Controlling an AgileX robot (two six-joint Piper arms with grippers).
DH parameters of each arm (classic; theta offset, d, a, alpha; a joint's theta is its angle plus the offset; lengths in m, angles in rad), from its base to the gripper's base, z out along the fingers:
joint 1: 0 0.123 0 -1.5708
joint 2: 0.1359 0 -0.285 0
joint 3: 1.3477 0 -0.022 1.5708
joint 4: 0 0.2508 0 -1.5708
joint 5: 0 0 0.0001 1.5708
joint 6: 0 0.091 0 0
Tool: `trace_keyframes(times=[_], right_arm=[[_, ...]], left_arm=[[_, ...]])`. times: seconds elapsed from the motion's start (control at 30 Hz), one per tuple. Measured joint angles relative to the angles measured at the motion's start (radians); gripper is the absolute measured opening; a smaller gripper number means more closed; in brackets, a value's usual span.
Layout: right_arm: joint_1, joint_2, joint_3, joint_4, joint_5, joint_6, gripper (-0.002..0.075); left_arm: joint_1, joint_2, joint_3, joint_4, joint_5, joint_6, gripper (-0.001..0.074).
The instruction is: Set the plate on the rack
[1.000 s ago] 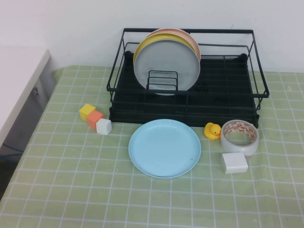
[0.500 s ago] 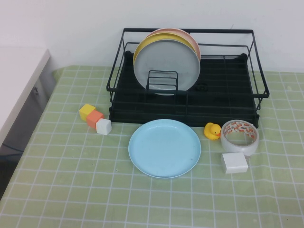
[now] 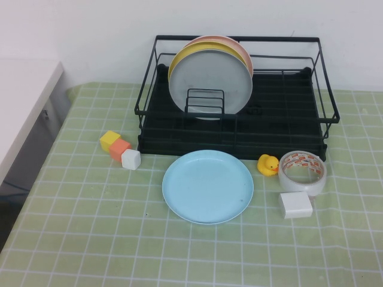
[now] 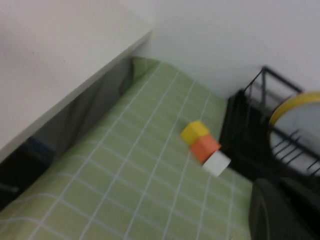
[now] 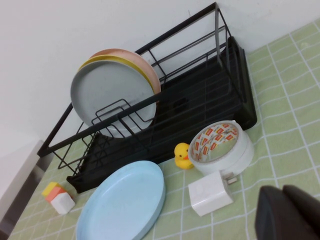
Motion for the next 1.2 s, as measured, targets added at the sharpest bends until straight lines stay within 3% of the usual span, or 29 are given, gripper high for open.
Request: trace_keyframes(times=[0.3,0.47,0.57,0.7,0.8,0.97,1.2], right_arm=[[0.0,0.0,0.0,0.0,0.006,-0.004,-0.0002],[0.0,0.0,0.0,0.0,0.009,-0.006,-0.0002],[0.0,0.0,0.0,0.0,0.011,-0.006,-0.0002],[0.0,0.0,0.0,0.0,0.021,-0.006,-0.0002],[0.0,0.0,0.0,0.0,0.025,-0.006,-0.0002],[0.0,0.0,0.0,0.0,0.031,-0.006,-0.0002],[0.0,0.0,0.0,0.0,0.037,-0.006,-0.0002]], left_arm=[[0.0,0.476,-0.367,-0.355,0.378,0.708,-0.0001],[0.0,0.723,-0.502,-0.558,0.449,0.981,0.0008],[0.0,0.858,-0.568,-0.656,0.451,1.103,0.0072],[0.0,1.048,-0.657,-0.76,0.453,1.198,0.0252],[0.0,1.188,-0.728,-0.837,0.453,1.254,0.0344],[-0.04,1.392,-0.87,-0.86,0.437,1.29,0.0343],[-0.199,1.664,-1.078,-0.678,0.411,1.197,0.0342]])
